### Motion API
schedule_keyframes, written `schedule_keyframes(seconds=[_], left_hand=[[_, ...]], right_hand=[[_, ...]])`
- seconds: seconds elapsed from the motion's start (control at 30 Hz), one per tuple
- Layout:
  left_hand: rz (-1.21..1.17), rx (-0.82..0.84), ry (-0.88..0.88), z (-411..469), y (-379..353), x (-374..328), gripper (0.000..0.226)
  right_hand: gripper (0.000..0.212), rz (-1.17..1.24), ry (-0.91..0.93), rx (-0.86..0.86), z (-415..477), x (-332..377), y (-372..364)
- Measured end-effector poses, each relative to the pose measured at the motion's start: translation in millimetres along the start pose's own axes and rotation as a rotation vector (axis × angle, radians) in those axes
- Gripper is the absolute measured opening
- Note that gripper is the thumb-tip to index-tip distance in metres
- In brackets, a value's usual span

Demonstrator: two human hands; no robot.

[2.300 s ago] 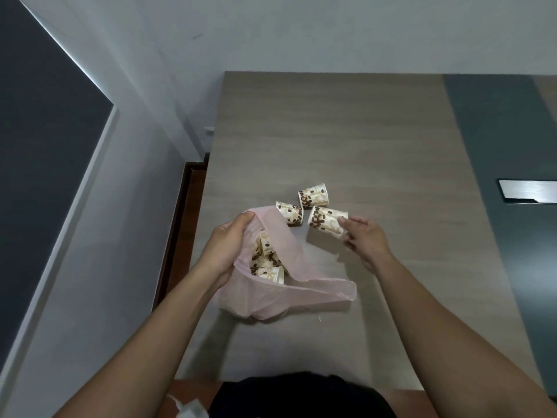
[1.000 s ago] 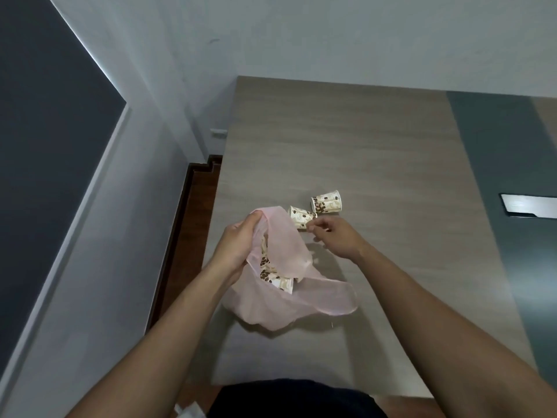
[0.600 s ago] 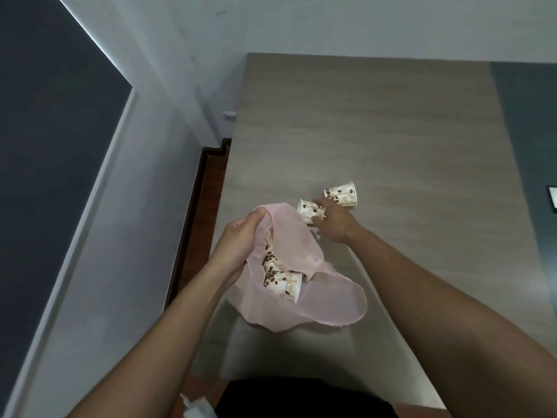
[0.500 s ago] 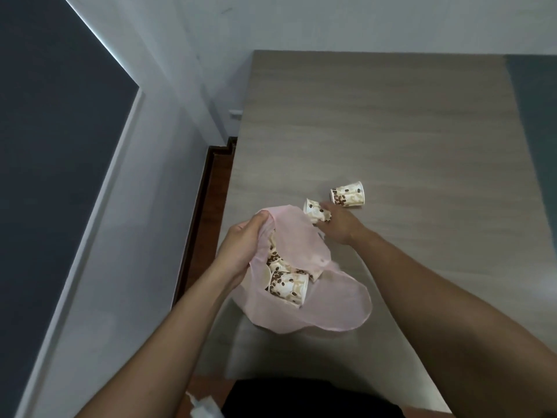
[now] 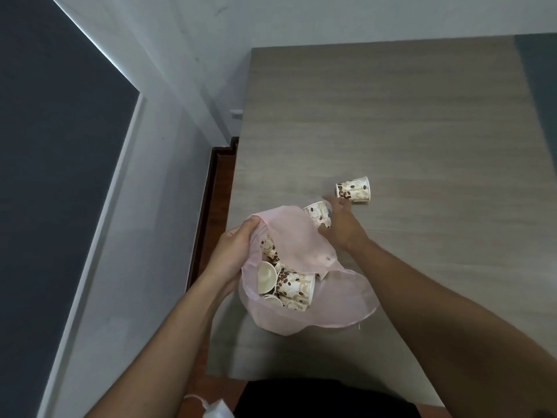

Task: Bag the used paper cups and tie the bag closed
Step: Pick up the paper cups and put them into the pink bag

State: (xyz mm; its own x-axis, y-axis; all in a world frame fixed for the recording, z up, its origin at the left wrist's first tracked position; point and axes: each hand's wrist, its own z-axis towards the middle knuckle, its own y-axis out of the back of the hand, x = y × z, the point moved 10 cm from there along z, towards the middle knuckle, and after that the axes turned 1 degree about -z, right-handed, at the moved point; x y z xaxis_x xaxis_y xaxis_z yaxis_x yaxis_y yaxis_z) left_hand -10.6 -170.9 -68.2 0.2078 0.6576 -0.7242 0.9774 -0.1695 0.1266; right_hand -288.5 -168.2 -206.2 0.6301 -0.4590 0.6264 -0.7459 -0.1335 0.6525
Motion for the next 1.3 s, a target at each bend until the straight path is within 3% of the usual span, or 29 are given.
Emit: schedule_keyframes(seconds=[0.13,0.27,0.37,0.47,0.57,0.7,0.77,0.87,0.97,1.1,1.2,1.3], left_hand=[[0.002,-0.004,0.000,-2,0,1,0.038],[-0.005,-0.011,-0.006,-6,3,3,0.038],[-0.003,-0.012,0.003,-10,2,5,0.037],[-0.024,-0.011,-0.001,-13,2,5,0.037],[-0.049,0.008,-0.008,-15,-2,5,0.036],[-0.078,0.032,0.000,-17,-10,4,0.036],[-0.068,0.048,-0.007,-17,-13,2,0.039],[-0.039,0.101,-0.020,-22,-21,-4,0.041],[0.002,0.139,-0.047,-29,-29,-13,0.040],[0.062,0.174,-0.089,-37,-39,-18,0.041],[0.091,0.218,-0.084,-42,-43,-15,0.039],[0.095,0.242,-0.070,-47,-45,-10,0.040]], right_hand=[[0.082,-0.173,0.148,0.088,14,24,-8],[0.073,-0.256,0.120,0.132,14,13,-15],[0.038,-0.245,0.051,0.124,5,-7,-14],[0.006,-0.072,-0.032,0.038,-8,-17,0],[0.013,0.114,-0.079,-0.065,-24,-20,24],[0.015,0.317,0.020,-0.154,-47,-2,68],[0.016,0.533,0.008,-0.056,-61,12,80],[0.010,0.777,-0.039,0.298,-88,38,70],[0.007,0.703,-0.037,0.554,-114,56,47],[0.014,0.544,-0.015,0.710,-134,70,8],[0.026,0.417,0.024,0.571,-129,76,-7],[0.023,0.415,0.025,0.377,-119,78,-11]])
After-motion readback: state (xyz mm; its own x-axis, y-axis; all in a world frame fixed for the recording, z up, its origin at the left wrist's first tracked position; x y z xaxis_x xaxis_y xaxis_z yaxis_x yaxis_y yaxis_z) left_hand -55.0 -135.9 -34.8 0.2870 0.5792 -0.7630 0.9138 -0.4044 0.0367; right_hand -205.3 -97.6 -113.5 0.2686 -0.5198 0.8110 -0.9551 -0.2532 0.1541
